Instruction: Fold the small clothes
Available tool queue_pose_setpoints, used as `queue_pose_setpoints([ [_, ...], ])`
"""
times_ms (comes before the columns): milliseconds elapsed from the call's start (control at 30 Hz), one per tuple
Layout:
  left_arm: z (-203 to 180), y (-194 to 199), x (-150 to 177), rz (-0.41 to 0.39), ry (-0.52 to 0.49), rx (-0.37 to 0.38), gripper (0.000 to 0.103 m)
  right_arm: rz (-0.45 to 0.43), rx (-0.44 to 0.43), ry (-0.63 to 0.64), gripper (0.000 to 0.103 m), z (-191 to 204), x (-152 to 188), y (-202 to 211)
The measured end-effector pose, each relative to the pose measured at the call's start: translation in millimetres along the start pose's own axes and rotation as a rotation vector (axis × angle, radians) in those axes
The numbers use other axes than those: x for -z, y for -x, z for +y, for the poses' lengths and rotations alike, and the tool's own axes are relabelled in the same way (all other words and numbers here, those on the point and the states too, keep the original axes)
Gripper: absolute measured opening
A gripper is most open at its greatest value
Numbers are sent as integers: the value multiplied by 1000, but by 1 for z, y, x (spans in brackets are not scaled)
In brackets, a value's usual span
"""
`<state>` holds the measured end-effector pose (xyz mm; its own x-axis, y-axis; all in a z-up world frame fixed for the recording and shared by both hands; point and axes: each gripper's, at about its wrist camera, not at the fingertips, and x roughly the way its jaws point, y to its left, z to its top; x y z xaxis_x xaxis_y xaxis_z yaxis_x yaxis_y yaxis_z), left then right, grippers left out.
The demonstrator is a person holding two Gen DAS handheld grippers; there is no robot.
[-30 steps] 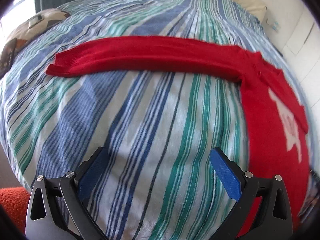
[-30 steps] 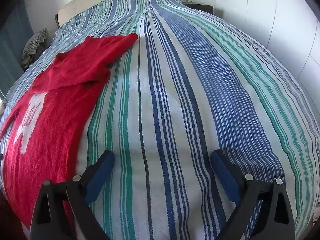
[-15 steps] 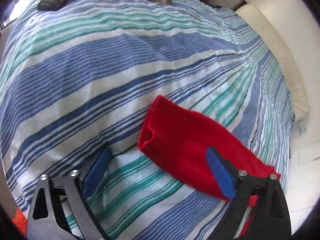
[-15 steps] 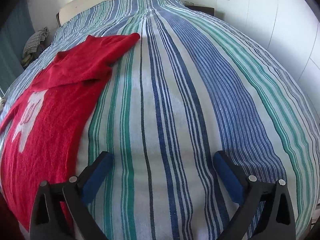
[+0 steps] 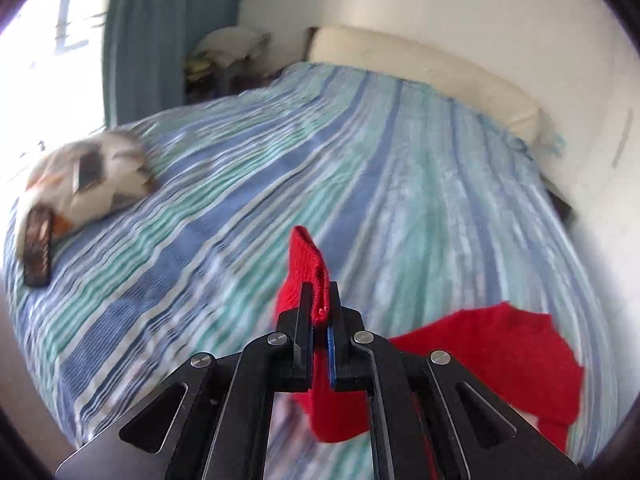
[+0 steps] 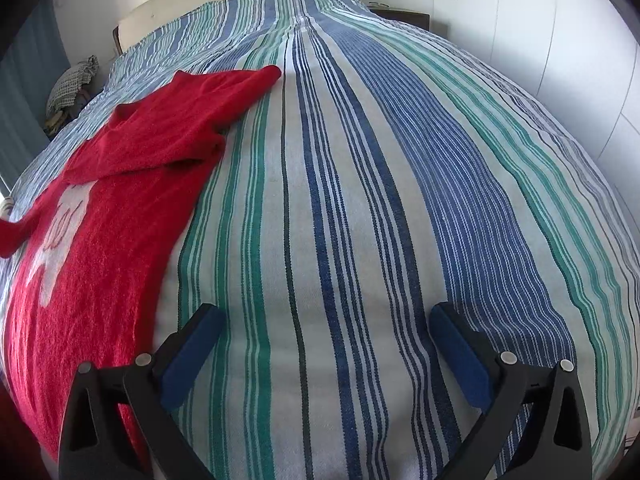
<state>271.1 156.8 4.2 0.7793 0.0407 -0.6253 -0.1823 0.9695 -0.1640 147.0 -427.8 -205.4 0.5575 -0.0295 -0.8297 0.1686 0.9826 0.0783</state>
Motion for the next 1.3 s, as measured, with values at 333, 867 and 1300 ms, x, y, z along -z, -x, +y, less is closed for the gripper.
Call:
queue_pose_setpoints([
  [333, -289, 7, 45, 75, -380, 429, 94, 0, -6, -6, 103, 1, 1, 0],
  [867, -77, -55, 154, 370, -303, 209, 94, -1, 5, -1, 103, 3, 1, -2],
  [1300, -79, -118, 162, 257, -325, 75, 6, -12, 9, 0, 103, 4, 4, -2],
])
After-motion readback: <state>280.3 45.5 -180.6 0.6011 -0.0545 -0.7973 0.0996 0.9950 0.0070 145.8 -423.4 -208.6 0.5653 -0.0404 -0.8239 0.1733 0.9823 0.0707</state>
